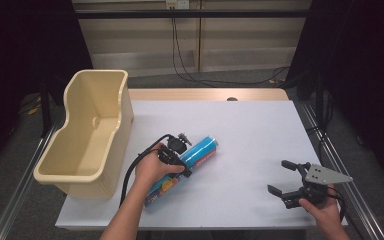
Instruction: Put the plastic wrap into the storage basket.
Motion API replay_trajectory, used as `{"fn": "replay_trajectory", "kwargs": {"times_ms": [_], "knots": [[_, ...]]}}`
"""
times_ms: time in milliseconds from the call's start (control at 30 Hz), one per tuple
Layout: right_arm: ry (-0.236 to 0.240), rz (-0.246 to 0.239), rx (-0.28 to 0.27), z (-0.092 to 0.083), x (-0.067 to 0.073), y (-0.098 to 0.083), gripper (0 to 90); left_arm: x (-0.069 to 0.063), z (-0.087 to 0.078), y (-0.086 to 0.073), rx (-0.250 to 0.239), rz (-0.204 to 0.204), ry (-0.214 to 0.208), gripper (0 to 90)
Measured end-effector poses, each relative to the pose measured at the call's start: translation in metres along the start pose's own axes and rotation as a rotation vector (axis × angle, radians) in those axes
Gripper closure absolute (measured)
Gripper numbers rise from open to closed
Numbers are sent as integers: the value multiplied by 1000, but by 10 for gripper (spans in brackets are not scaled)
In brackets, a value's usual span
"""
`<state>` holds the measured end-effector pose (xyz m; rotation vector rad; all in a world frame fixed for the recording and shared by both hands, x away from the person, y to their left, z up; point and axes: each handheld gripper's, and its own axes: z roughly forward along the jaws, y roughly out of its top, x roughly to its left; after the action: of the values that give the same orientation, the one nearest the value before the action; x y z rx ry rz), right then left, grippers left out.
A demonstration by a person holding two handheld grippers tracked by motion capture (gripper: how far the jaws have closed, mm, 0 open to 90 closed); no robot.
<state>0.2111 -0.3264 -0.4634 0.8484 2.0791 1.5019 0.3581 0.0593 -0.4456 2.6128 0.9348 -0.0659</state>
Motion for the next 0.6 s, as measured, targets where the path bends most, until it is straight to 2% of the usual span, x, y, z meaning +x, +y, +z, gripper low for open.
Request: {"fn": "replay_trajectory", "kwargs": {"times_ms": [133, 200, 233, 267, 300, 333, 400, 500, 600], "knots": [[2, -1, 1, 0, 0, 0, 27, -3, 0, 3, 28, 10, 21, 319], [1, -1, 1, 0, 0, 0, 27, -7, -1, 7, 66, 14, 45, 320], [1, -1, 0, 0, 0, 0, 27, -7, -1, 9, 84, 0, 55, 320], [-1, -1, 2, 0, 0, 0, 27, -7, -2, 10, 102, -41, 49, 321], [-1, -2, 1, 0, 0, 0, 27, -5, -3, 10, 111, -79, 31, 322], [-4, 1, 2, -1, 0, 0, 27, -4, -5, 9, 100, -102, 15, 322], [-4, 1, 2, -1, 0, 0, 27, -2, -10, 7, 88, -125, -14, 322], [-2, 2, 0, 0, -1, 0, 27, -2, -21, 7, 76, -150, 2, 322], [-2, 1, -1, 0, 0, 0, 27, 1, -38, 7, 49, -191, -4, 322]]}}
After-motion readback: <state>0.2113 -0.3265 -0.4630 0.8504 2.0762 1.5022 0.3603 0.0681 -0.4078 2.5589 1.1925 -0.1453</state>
